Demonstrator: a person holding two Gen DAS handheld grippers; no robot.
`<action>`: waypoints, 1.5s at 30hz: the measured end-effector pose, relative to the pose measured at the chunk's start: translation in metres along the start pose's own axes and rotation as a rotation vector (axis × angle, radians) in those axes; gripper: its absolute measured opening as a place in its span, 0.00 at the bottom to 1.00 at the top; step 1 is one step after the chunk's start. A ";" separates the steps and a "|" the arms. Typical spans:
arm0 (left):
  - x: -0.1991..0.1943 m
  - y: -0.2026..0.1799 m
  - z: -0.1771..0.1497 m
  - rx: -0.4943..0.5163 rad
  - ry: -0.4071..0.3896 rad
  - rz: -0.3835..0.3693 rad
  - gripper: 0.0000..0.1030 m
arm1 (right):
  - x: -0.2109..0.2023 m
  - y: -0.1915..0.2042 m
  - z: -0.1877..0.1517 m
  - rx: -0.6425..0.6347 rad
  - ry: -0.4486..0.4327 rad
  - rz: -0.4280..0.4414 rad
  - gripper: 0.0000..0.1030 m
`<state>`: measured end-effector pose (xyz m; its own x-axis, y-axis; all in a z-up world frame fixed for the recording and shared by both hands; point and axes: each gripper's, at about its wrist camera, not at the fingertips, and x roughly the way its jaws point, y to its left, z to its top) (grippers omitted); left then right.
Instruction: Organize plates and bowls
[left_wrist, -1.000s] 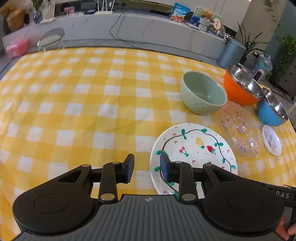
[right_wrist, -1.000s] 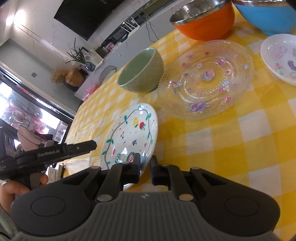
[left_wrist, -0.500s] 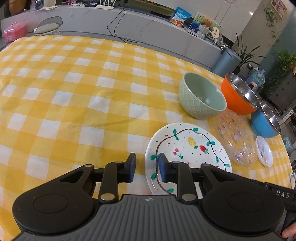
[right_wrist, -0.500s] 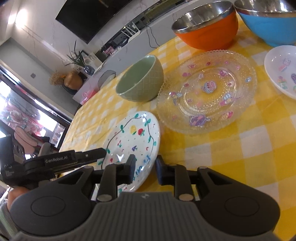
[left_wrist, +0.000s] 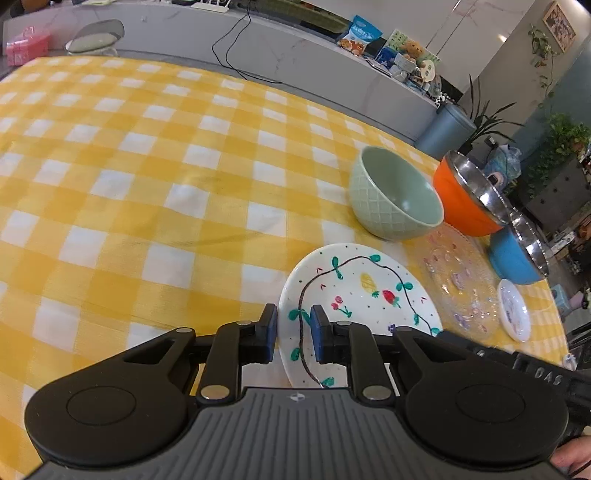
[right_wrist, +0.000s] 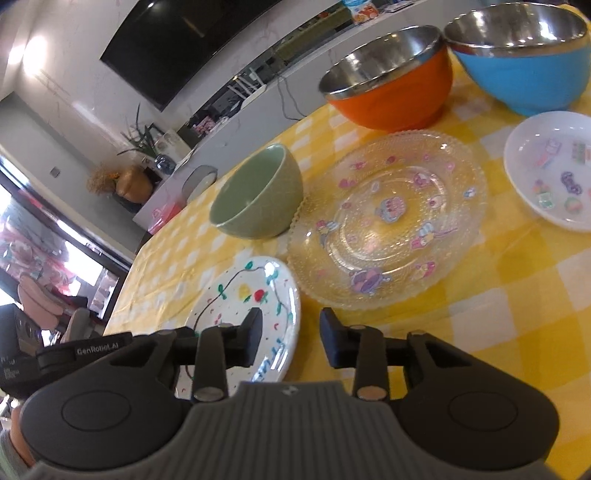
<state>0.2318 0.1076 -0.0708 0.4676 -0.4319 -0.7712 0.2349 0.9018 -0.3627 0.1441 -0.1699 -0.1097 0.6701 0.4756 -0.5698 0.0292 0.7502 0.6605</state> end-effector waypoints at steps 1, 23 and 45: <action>0.000 -0.002 0.000 0.015 0.001 0.011 0.20 | 0.001 -0.001 -0.002 0.007 0.000 0.005 0.17; -0.061 -0.055 -0.016 0.076 0.050 0.045 0.12 | -0.060 -0.005 -0.011 0.070 0.033 0.033 0.06; -0.055 -0.101 -0.071 0.089 0.184 0.196 0.13 | -0.110 -0.032 -0.047 0.114 0.131 0.010 0.06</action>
<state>0.1220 0.0407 -0.0289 0.3504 -0.2325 -0.9073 0.2333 0.9598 -0.1558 0.0347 -0.2250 -0.0914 0.5684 0.5443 -0.6169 0.1117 0.6919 0.7133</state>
